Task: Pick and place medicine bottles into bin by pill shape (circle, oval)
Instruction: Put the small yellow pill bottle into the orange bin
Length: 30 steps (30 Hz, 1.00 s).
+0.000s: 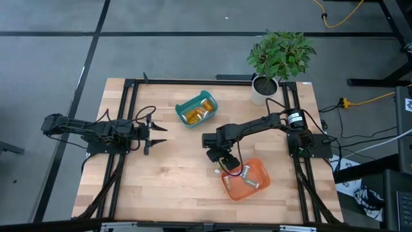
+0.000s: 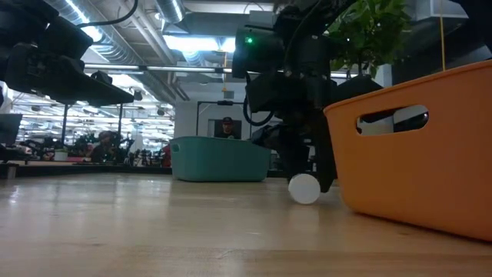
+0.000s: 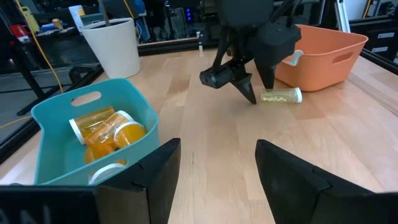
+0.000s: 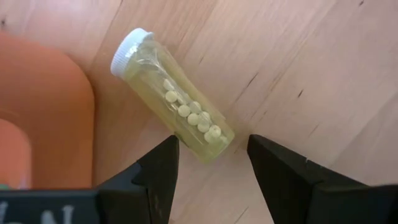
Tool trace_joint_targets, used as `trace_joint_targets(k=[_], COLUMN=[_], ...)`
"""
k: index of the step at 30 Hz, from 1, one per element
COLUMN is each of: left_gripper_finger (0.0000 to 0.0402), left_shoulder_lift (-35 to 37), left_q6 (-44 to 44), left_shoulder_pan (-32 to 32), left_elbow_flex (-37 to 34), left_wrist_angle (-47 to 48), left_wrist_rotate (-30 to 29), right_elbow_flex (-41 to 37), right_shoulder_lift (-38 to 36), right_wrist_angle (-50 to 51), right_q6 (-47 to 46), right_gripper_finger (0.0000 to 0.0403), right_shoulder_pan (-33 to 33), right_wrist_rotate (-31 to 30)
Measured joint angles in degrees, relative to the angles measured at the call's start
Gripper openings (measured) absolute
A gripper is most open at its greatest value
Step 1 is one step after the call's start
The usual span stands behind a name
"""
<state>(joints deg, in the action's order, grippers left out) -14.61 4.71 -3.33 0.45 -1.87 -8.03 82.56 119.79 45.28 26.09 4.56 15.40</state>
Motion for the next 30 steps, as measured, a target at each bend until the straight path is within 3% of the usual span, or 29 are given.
trace_joint_targets(k=[14,30], left_gripper_finger=[0.0202,0.0202], left_shoulder_lift=[0.00,0.00], left_q6=[0.33,0.37], left_shoulder_pan=[0.01,0.00], left_elbow_flex=[0.00,0.00], left_wrist_angle=[0.00,-0.02], left_wrist_rotate=[0.00,0.00], right_elbow_flex=[1.78,2.69], right_shoulder_lift=[0.17,0.15], right_wrist_angle=[-0.01,-1.66], right_q6=[7.04,7.07], right_gripper_finger=[0.0200,0.0200], right_shoulder_pan=[0.00,0.00], right_wrist_rotate=[-0.52,0.72])
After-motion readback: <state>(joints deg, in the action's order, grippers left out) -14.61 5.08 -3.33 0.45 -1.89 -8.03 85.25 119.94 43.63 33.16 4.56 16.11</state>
